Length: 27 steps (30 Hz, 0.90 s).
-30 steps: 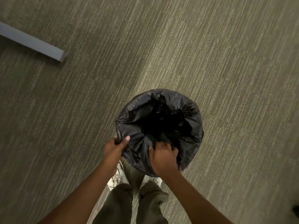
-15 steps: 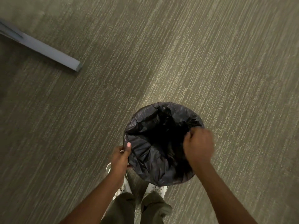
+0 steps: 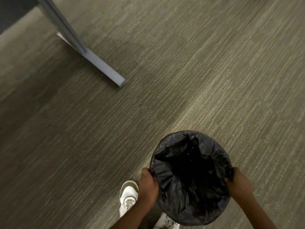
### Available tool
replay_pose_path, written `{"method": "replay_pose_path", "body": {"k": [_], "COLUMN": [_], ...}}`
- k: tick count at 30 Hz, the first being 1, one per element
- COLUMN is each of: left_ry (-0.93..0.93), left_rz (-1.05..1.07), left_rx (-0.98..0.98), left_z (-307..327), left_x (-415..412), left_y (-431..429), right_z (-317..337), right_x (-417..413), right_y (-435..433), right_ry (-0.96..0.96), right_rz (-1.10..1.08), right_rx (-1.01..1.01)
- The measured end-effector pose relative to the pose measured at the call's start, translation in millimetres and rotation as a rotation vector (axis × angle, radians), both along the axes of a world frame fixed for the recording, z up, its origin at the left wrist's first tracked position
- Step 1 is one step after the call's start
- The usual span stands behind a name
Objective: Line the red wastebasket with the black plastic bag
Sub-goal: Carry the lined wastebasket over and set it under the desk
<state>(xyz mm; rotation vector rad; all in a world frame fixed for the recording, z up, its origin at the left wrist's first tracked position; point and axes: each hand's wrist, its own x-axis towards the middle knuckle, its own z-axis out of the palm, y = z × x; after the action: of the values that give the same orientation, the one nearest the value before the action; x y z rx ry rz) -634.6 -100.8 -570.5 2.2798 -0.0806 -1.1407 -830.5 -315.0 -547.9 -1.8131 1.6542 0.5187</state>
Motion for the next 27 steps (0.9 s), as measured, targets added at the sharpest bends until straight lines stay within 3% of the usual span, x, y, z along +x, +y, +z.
{"method": "replay_pose_path", "body": {"k": [6,14,19,27], "left_ry": [-0.036,-0.232,-0.230,-0.177], "left_rz": [0.099,0.221,0.357,0.399], "left_rx": [0.021,0.193,0.312,0.313], "left_z": [4.3,5.7,11.4,9.5], "left_x": [49.1,140.8,198.9,245.5], "left_y": [24.7,57.4,69.8,101.7], "right_z": [2.7,-1.2,5.6,-3.6], "right_x": [75.8,225.5,308.5,381.1], "right_y": [-2.2,2.9,14.0,39.5], "right_ry": [-0.075,-0.190,-0.239,-0.321], "right_rz": [0.194,0.448,0.585,0.631], "right_rx": [-0.060,-0.063,-0.052,-0.019]}}
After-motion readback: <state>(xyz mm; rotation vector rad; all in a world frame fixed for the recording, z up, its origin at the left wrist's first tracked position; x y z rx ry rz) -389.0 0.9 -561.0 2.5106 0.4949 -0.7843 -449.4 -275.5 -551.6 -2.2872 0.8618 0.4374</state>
